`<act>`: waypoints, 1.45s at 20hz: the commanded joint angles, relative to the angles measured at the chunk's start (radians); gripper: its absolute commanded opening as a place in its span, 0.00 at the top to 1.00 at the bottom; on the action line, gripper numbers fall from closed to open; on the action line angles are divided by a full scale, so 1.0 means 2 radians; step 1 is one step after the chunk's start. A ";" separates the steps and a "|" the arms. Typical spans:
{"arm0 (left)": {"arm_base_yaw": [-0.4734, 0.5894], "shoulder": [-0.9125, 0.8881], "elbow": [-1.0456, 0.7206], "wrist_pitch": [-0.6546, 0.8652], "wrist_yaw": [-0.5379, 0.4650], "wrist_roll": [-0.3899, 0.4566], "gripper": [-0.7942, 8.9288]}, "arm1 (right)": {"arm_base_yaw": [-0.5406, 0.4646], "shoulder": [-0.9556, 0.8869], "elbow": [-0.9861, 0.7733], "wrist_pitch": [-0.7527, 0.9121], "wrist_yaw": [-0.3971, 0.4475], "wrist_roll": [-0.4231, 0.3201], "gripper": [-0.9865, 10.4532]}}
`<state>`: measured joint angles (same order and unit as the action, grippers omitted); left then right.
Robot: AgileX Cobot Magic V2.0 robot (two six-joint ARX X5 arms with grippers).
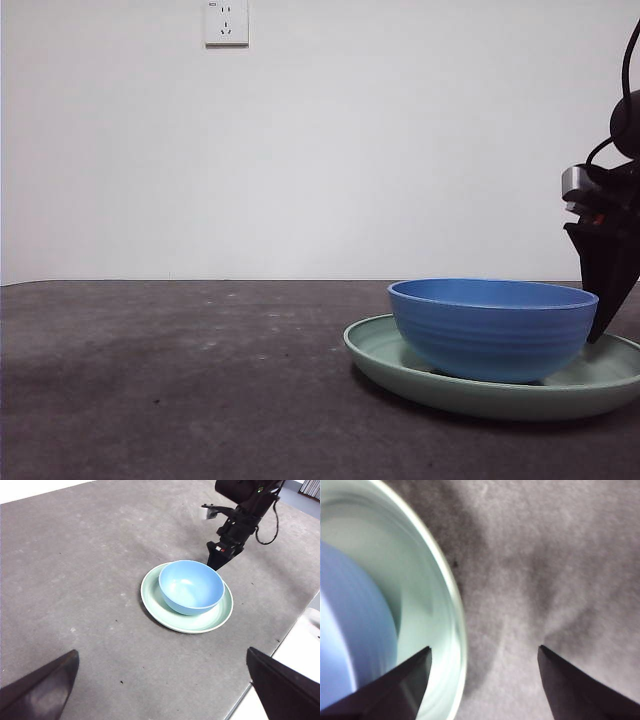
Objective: Pick up the blue bowl, put it on the green plate, put it on desk
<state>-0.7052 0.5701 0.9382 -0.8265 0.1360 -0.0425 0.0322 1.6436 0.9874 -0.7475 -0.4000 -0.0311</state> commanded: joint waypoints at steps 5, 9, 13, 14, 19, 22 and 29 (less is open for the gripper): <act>-0.004 0.002 0.004 0.006 0.002 -0.002 0.34 | 0.006 0.034 0.006 0.021 -0.038 -0.016 0.74; -0.004 0.002 0.004 0.006 0.002 -0.002 0.34 | 0.008 0.041 0.006 0.023 -0.037 -0.017 0.91; -0.004 0.002 0.004 0.006 0.002 -0.002 0.34 | 0.008 0.041 0.008 0.022 -0.037 -0.016 0.91; -0.004 0.002 0.004 0.006 0.002 -0.004 0.34 | 0.008 0.040 0.010 0.020 -0.037 -0.014 0.91; -0.004 0.002 0.004 0.006 0.002 -0.009 0.34 | 0.012 0.040 0.059 -0.034 -0.038 -0.011 0.91; -0.004 0.002 0.004 0.006 0.002 -0.011 0.34 | 0.022 0.040 0.097 -0.071 -0.043 -0.011 0.91; -0.004 0.002 0.004 0.006 0.002 -0.011 0.34 | 0.089 0.040 0.110 -0.033 -0.065 0.042 0.91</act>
<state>-0.7052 0.5701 0.9382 -0.8265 0.1360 -0.0650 0.2035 1.7042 1.1889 -0.8173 -0.5175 0.0154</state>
